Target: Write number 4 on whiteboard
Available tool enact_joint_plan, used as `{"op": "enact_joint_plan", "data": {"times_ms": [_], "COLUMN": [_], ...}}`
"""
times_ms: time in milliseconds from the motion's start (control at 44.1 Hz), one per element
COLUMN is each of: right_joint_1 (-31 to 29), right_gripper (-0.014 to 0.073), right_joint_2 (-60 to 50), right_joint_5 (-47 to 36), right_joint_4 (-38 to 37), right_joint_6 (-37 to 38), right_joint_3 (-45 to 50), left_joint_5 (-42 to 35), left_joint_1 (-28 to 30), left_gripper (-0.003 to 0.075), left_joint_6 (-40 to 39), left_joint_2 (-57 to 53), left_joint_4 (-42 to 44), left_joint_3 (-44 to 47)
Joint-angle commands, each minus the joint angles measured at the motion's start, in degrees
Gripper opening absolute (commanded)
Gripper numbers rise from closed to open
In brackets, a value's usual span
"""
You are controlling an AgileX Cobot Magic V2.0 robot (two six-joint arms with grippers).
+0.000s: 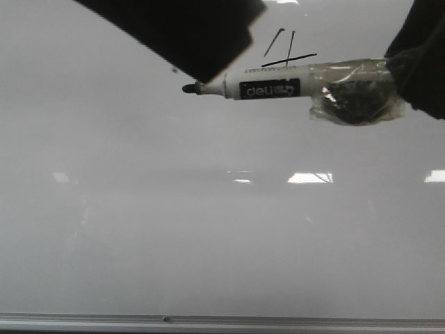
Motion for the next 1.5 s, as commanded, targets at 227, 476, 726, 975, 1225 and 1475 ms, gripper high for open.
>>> {"op": "enact_joint_plan", "data": {"times_ms": [227, 476, 726, 975, 1225, 1475], "right_joint_1": [0.00, 0.00, 0.00, -0.13, -5.41, -13.66], "right_gripper": [-0.0062, -0.0062, 0.0019, 0.0514, 0.0591, 0.0591], "right_joint_2": [-1.19, -1.19, -1.19, -1.19, -5.18, -12.35], "right_joint_5": [-1.79, -2.03, -2.10, -1.66, -1.21, -1.47], "right_joint_4": [2.35, 2.35, 2.35, 2.35, -3.66, -8.84], "right_joint_6": [-0.58, -0.58, -0.58, -0.22, 8.45, 19.13], "right_joint_3": [-1.84, -1.84, -1.84, -1.84, -1.84, -1.84], "left_joint_5": [-2.66, -2.68, -3.00, -2.56, 0.32, 6.93], "left_joint_1": [-0.48, -0.48, -0.48, -0.48, -0.23, -0.15], "left_gripper": [0.0532, 0.0239, -0.0020, -0.0020, -0.0020, -0.0020], "left_joint_6": [0.69, 0.96, 0.96, 0.96, -3.96, -31.84], "left_joint_2": [7.90, 8.52, 8.52, 8.40, 6.45, 1.35], "left_joint_4": [-1.27, -1.41, -1.41, -1.41, 5.00, 31.03], "left_joint_3": [-5.95, -5.95, -5.95, -5.95, -7.12, -8.26]}}
